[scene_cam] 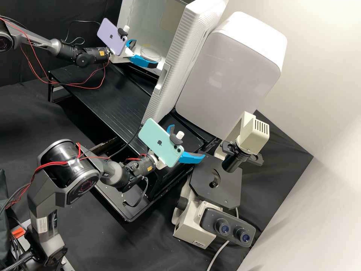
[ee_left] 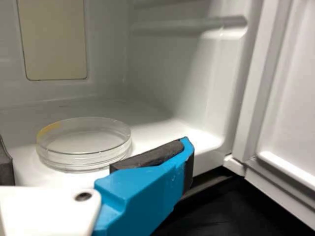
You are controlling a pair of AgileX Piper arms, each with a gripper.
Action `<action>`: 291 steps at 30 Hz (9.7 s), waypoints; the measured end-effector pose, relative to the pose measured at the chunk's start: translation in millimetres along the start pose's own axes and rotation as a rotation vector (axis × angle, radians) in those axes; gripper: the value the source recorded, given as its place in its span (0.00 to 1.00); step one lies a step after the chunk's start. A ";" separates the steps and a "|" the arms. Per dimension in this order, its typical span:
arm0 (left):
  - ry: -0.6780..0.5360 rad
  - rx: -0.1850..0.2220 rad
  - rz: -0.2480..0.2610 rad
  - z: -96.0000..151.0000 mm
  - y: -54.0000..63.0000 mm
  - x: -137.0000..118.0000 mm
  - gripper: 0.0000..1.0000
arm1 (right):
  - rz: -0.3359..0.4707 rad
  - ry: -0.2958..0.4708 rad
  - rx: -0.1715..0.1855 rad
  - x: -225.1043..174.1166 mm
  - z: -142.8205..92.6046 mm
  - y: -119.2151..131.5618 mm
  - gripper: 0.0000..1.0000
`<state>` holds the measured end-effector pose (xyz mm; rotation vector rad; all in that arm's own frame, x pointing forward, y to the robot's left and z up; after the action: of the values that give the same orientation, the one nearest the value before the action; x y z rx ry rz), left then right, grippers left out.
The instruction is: Take the petri dish out of the incubator
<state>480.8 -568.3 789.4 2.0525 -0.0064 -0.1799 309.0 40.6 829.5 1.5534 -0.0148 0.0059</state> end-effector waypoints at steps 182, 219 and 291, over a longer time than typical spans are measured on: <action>0.119 0.064 -0.006 8.6 -12.3 53.9 0.00 | 0.000 0.000 0.000 0.0 0.0 0.0 1.00; 0.122 0.065 -0.018 10.3 -10.7 54.3 0.00 | 0.000 0.000 0.000 0.0 0.0 0.0 1.00; -0.090 0.130 0.003 21.1 5.4 -39.4 0.00 | 0.000 0.000 0.000 0.0 0.0 0.0 1.00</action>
<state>439.4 -586.2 789.4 2.1724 -0.0784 -0.2766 309.0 40.6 829.5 1.5534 -0.0148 0.0059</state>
